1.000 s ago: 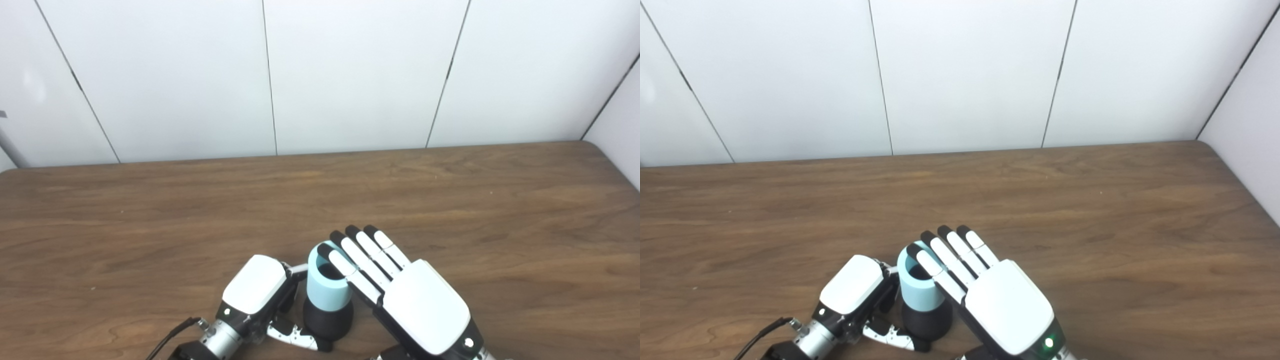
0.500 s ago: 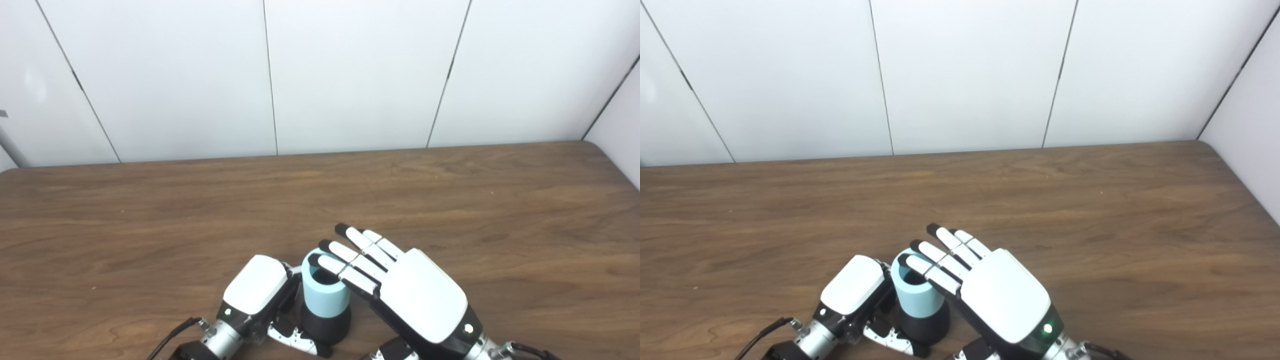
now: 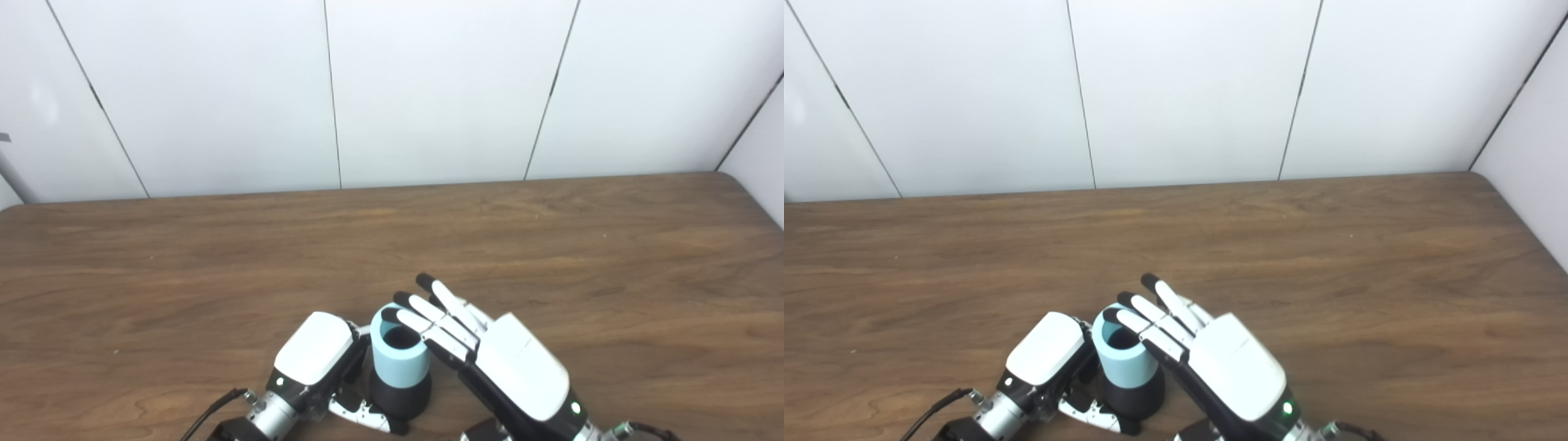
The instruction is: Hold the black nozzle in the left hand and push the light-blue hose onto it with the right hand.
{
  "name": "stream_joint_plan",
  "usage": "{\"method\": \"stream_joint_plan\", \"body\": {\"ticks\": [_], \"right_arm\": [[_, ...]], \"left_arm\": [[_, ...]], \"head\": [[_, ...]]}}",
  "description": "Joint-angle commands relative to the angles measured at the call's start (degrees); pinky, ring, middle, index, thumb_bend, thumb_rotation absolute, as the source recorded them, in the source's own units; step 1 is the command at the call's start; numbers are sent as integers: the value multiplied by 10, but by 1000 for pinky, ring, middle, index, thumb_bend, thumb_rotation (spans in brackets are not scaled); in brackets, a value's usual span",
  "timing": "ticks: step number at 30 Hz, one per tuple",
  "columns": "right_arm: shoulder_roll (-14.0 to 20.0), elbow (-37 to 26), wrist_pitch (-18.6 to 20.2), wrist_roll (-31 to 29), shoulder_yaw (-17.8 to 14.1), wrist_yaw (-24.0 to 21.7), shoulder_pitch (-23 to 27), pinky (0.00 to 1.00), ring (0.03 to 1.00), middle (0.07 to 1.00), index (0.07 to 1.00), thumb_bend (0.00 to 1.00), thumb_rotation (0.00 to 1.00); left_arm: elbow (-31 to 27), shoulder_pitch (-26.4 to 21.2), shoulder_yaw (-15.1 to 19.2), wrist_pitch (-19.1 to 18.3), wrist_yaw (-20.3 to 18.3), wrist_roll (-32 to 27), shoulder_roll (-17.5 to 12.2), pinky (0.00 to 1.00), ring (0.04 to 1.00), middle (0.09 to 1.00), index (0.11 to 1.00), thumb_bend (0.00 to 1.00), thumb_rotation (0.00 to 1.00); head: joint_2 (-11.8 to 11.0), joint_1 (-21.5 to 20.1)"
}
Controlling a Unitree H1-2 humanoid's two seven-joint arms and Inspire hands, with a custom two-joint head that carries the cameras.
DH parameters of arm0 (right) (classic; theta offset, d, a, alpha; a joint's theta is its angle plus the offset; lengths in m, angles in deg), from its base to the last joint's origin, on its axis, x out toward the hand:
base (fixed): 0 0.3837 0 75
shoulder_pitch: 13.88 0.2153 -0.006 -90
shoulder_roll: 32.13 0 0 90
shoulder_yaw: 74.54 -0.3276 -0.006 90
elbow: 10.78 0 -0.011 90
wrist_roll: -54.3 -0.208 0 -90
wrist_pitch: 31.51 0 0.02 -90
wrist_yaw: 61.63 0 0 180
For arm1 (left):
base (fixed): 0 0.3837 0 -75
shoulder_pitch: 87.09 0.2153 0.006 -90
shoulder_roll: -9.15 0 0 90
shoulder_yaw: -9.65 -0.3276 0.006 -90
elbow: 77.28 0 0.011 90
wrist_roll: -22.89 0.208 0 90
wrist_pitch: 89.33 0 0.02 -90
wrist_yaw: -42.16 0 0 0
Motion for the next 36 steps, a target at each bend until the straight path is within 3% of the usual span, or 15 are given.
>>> {"method": "stream_joint_plan", "body": {"ticks": [1,3,5,7,11,16,17,20,21,22,24,27,29,33,36], "right_arm": [[-4,-22,-28,-96,-18,37,31,997,1000,1000,999,779,787],[4,-15,-46,-176,-23,39,47,1000,1000,1000,1000,823,789],[10,-11,-39,-209,-39,36,52,1000,1000,1000,1000,890,828],[9,-8,-33,-215,-51,33,51,1000,1000,1000,1000,955,864],[7,5,-43,-218,-65,32,48,1000,1000,1000,1000,963,902],[6,22,-71,-242,-71,40,44,1000,1000,1000,1000,960,907],[4,27,-79,-253,-72,42,45,1000,1000,1000,1000,946,870],[-19,46,-101,-268,-91,67,46,1000,1000,1000,1000,942,849],[-33,50,-95,-271,-101,79,45,1000,1000,1000,1000,858,882],[-44,57,-84,-279,-111,89,45,1000,1000,1000,1000,860,876],[-60,80,-57,-298,-137,107,43,1000,1000,1000,1000,742,880],[-67,138,-28,-330,-179,124,45,969,979,963,924,410,923],[-65,169,-8,-380,-193,117,47,904,924,912,873,309,856],[-56,207,12,-440,-199,100,45,743,813,816,781,248,611],[-52,213,17,-446,-198,97,46,726,791,795,750,255,527]], "left_arm": [[22,10,-7,-3,-10,6,-2,625,628,654,650,1000,447],[23,9,-8,-3,-10,6,-1,626,628,654,649,1000,442],[26,9,-9,-2,-7,8,0,626,628,654,650,1000,437],[27,9,-9,-3,-5,9,0,625,626,653,649,1000,433],[28,9,-9,-2,-3,8,0,628,627,655,649,1000,427],[29,9,-9,-1,-2,7,1,628,625,653,646,1000,436],[29,9,-9,-1,-1,7,1,627,625,652,646,1000,432],[30,8,-10,-2,-2,8,1,628,625,653,649,1000,432],[31,8,-10,-1,-1,8,2,628,625,653,649,1000,438],[33,8,-10,0,1,8,2,627,624,653,649,1000,439],[33,8,-10,0,1,9,2,625,624,653,649,1000,441],[28,9,-9,-4,-2,12,2,626,626,653,648,1000,441],[27,10,-7,-3,-3,11,0,627,627,654,650,1000,438],[25,11,-5,-4,-5,11,-1,631,630,659,656,1000,442],[27,11,-4,-1,-3,8,-1,627,630,657,660,1000,441]], "head": [[-1,0],[-3,1],[-4,2],[-4,2],[-4,1],[-4,2],[-4,2],[-6,1],[-6,1],[-6,1],[-7,2],[-6,4],[-4,0],[-3,-2],[-2,0]]}}
